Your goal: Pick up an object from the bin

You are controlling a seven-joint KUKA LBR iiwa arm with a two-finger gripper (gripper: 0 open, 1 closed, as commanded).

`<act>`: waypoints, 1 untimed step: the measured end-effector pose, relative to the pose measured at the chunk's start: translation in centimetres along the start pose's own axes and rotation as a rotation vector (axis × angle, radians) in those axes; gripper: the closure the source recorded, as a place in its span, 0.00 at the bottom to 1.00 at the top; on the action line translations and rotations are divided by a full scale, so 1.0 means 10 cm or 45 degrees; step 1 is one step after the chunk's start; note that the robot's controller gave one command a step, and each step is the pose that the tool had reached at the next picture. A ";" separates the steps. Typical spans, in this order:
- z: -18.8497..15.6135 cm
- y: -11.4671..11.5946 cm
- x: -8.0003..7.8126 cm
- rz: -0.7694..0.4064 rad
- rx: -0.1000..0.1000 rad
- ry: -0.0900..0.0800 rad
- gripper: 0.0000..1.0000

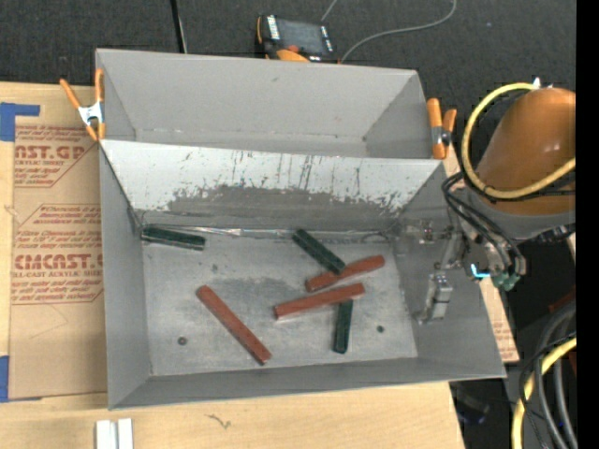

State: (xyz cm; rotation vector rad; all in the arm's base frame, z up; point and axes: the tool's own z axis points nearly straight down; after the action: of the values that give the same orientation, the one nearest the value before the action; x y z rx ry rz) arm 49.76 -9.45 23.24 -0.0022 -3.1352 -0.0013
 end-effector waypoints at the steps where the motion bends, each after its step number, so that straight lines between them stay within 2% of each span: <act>1: 1.64 0.05 -0.36 -0.136 0.001 -0.011 0.00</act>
Offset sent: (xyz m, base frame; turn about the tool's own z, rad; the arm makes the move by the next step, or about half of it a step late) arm 0.0344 0.0042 -0.1611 -0.1076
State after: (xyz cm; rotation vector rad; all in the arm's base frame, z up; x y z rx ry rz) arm 53.23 -8.94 6.81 0.1660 -3.1391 -0.0009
